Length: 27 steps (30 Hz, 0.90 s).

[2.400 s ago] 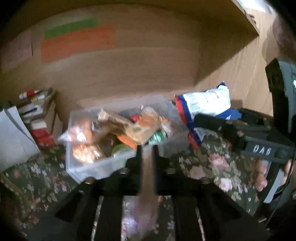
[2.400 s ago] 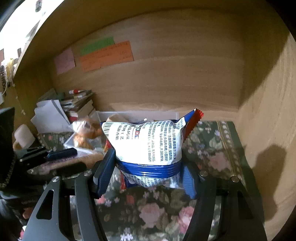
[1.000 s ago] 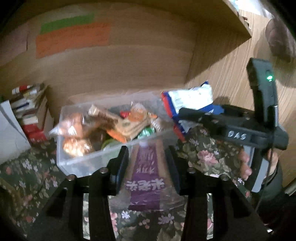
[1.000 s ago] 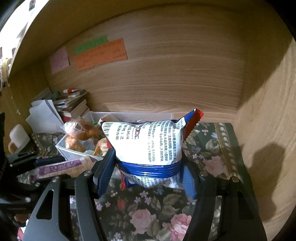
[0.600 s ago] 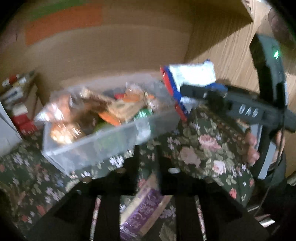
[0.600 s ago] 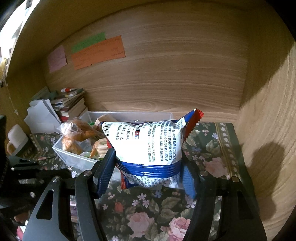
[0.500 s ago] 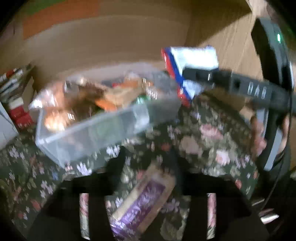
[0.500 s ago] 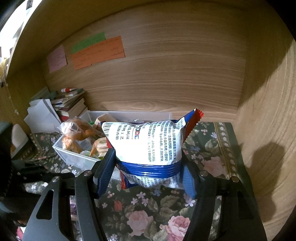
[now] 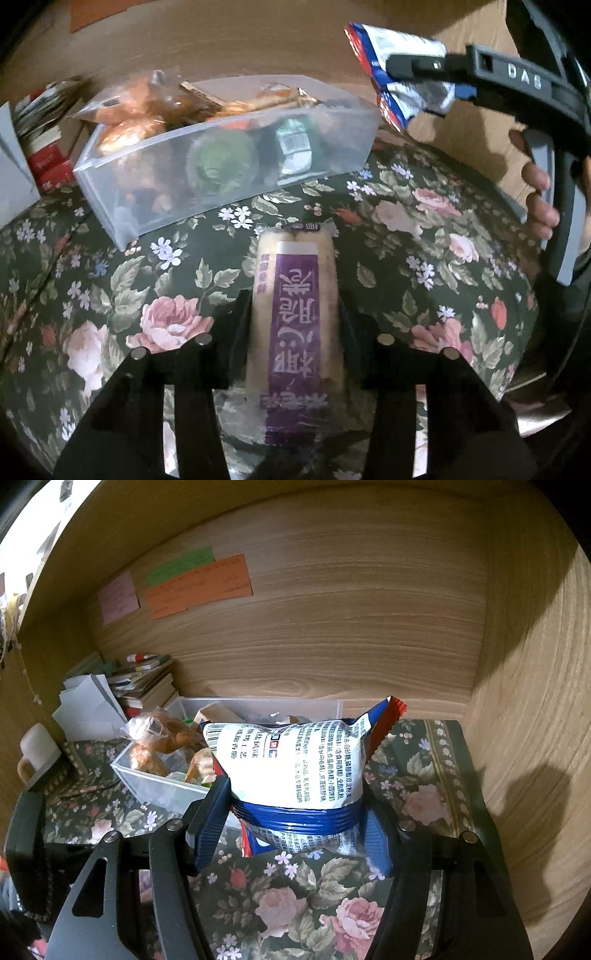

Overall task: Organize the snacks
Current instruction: 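Carry the purple bar and chip bag over the clear bin and open both tools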

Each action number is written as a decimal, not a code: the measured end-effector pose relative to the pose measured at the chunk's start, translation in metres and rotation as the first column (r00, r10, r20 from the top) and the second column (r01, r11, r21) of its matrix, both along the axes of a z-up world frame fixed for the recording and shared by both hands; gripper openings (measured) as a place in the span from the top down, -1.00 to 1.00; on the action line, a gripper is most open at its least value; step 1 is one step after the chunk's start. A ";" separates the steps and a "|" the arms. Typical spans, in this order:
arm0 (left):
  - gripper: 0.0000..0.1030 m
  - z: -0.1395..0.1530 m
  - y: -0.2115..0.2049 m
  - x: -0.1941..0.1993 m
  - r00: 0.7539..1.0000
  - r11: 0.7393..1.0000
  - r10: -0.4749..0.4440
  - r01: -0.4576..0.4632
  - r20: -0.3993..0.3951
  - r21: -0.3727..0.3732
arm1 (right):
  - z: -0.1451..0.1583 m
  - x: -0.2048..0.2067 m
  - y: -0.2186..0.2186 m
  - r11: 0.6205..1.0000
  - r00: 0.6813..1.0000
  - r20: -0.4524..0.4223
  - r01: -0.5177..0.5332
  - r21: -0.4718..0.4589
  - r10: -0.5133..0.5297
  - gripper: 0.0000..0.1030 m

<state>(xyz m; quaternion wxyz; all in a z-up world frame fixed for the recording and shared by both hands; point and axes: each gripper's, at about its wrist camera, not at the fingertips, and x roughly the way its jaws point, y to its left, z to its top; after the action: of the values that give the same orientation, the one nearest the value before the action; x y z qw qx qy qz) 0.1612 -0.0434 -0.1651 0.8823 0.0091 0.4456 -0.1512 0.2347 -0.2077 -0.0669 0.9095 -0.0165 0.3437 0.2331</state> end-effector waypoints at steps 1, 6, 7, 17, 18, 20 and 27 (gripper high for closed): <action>0.13 0.004 0.001 -0.002 1.000 1.000 0.010 -0.010 0.019 0.004 | 0.000 0.000 0.000 1.000 1.000 0.000 -0.002 0.000 0.002 -0.20; 0.13 0.041 0.008 -0.004 0.993 0.999 0.038 -0.037 0.111 -0.015 | 0.001 -0.001 -0.001 1.000 1.000 0.002 0.005 0.000 -0.005 -0.20; 0.13 0.050 0.010 -0.001 0.990 0.999 0.046 -0.044 0.132 -0.018 | 0.001 -0.001 0.000 1.000 1.000 0.003 0.005 0.001 -0.005 -0.20; 0.13 0.094 0.013 0.057 0.962 0.994 0.109 -0.108 0.252 -0.017 | 0.001 0.020 0.023 1.000 1.000 0.002 -0.017 -0.002 0.017 -0.19; 0.13 0.095 0.014 0.066 0.961 0.993 0.116 -0.116 0.252 -0.014 | 0.001 0.024 0.026 1.000 1.000 0.001 -0.022 -0.007 0.022 -0.19; 0.13 0.095 0.015 0.081 0.961 0.992 0.127 -0.127 0.246 -0.015 | 0.000 0.033 0.032 1.000 1.000 -0.005 -0.027 -0.013 0.027 -0.19; 0.13 0.090 0.026 0.121 0.960 0.987 0.162 -0.158 0.229 -0.037 | -0.006 0.074 0.055 0.995 0.999 -0.022 -0.029 -0.098 0.027 -0.19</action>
<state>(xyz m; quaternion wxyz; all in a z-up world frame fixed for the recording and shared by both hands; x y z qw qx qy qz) 0.2821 -0.0173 -0.0755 0.9376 -0.0173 0.3376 -0.0813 0.3087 -0.1530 -0.0730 0.9008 -0.0637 0.3637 0.2285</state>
